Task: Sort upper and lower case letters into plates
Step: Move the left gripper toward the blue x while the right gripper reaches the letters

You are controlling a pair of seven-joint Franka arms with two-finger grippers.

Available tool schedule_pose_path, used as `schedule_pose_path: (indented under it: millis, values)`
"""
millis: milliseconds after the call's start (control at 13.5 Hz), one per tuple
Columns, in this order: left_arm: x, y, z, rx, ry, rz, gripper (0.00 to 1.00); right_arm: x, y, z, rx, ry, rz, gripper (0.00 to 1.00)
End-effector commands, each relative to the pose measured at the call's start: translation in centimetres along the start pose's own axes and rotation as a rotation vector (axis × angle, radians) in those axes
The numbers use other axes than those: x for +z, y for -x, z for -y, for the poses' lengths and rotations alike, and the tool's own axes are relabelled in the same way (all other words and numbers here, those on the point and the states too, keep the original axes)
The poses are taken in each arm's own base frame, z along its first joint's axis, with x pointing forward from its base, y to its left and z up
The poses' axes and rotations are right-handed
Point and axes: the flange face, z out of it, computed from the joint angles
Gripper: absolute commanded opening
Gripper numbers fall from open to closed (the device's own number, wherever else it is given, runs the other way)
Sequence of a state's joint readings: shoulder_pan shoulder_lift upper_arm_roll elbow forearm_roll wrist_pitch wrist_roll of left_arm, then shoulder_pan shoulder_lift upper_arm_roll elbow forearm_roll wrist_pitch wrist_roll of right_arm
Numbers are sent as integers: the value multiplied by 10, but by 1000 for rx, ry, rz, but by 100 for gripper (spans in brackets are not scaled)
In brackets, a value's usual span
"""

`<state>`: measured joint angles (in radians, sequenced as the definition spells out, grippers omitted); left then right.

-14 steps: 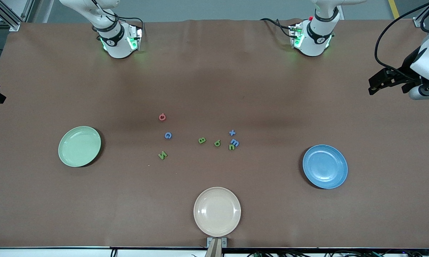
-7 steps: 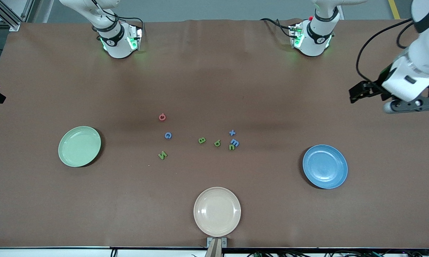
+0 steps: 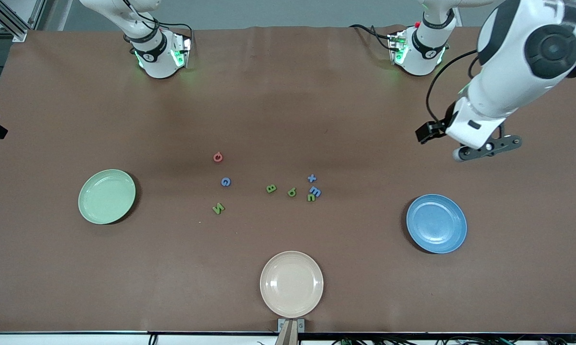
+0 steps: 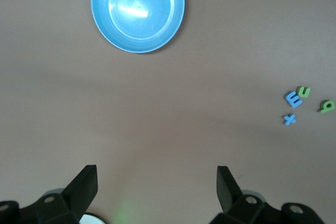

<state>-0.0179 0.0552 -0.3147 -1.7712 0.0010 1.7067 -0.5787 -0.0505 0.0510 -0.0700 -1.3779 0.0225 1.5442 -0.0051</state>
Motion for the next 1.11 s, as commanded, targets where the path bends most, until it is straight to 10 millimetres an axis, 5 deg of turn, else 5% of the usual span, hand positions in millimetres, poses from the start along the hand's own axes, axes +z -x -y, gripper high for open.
schedule_pose_path:
  millis: [0, 517, 1033]
  values:
    - [15, 10, -12, -53, 17, -13, 100, -4, 0, -3, 5, -8, -3, 100]
    - [59, 22, -48, -144, 30, -6, 100, 4, -2, 0, 2, -15, 12, 100]
    - [95, 31, -85, -245, 64, 7, 100, 61, -21, 25, -41, -13, 110, 100]
